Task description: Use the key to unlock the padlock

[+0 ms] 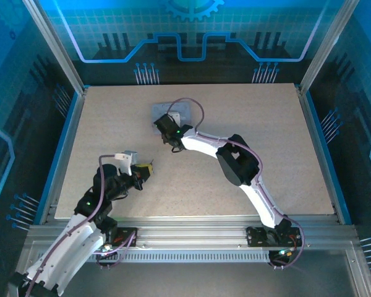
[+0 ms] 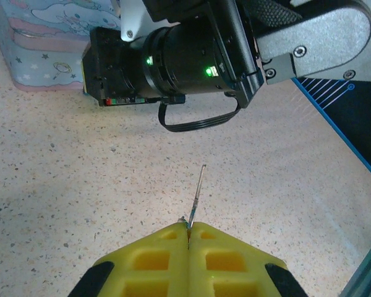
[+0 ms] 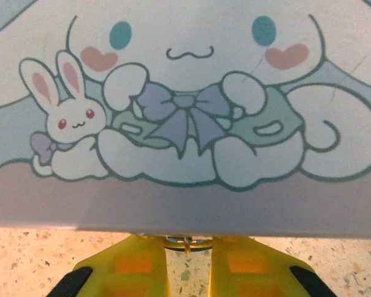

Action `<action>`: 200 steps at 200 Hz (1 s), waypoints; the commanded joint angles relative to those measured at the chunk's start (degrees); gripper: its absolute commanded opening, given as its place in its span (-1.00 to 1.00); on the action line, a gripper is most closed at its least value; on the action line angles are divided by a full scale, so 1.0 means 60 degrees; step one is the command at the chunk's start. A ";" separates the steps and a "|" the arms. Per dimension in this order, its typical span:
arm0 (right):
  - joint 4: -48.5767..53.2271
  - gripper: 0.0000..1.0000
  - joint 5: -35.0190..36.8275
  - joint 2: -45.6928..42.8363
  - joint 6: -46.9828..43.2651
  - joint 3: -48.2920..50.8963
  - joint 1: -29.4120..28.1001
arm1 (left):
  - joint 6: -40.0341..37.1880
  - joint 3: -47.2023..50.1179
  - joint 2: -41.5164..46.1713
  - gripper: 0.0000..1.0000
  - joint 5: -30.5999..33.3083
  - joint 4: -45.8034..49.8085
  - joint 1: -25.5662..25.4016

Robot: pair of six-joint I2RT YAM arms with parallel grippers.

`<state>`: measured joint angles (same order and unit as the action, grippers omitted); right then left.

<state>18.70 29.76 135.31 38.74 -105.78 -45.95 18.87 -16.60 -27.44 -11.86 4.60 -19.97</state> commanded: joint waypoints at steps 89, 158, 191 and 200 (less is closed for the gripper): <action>-0.0560 -0.87 -0.0105 -0.3064 -0.0083 0.4247 -0.0372 | -0.0126 0.0460 0.0110 -1.00 -0.0507 -0.0360 0.0076; -0.0429 -0.58 -0.0662 -0.3703 0.0129 0.5359 -0.0367 | 0.0204 0.0651 -0.0755 -1.00 -0.1071 -0.1300 0.0061; -0.0842 -0.37 -0.0693 -0.3623 0.0243 0.5450 -0.0306 | 0.0187 0.0594 -0.0720 -1.00 -0.1056 -0.1170 0.0060; -0.0857 -0.30 -0.0606 -0.3590 0.0286 0.5428 -0.0294 | 0.0189 0.0594 -0.0713 -1.00 -0.1059 -0.1149 0.0061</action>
<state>13.65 26.30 114.21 39.35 -74.08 -47.94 19.53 -13.08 -32.05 -16.60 -0.80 -19.97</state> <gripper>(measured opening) 0.313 0.045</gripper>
